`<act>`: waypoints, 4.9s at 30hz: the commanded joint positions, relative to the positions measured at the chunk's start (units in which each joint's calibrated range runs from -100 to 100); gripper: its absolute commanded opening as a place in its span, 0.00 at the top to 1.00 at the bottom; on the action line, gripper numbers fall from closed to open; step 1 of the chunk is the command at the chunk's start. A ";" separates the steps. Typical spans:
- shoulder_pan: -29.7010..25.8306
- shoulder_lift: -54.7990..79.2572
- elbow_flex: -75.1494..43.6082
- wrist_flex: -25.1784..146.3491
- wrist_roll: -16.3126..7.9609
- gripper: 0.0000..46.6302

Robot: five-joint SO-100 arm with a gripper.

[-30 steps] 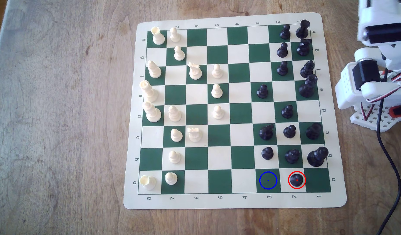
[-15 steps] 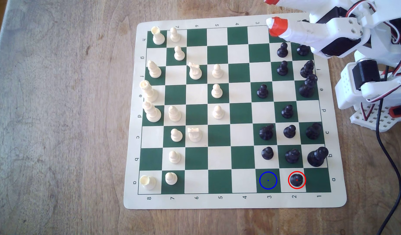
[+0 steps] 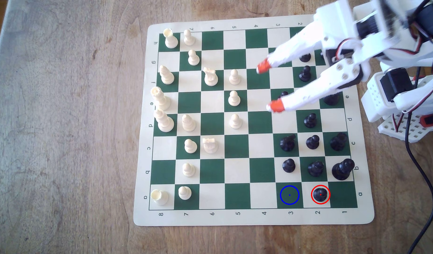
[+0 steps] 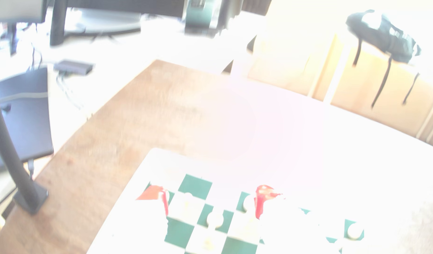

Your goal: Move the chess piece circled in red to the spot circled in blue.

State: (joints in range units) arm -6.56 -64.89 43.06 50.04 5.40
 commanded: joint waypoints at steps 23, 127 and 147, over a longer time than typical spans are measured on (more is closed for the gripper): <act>-22.02 17.19 -0.91 26.37 -4.05 0.59; -30.00 44.77 -7.80 13.76 -12.31 0.98; -24.61 58.87 -20.31 13.92 -11.58 0.99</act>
State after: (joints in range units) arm -33.04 -5.66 27.61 64.38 -6.81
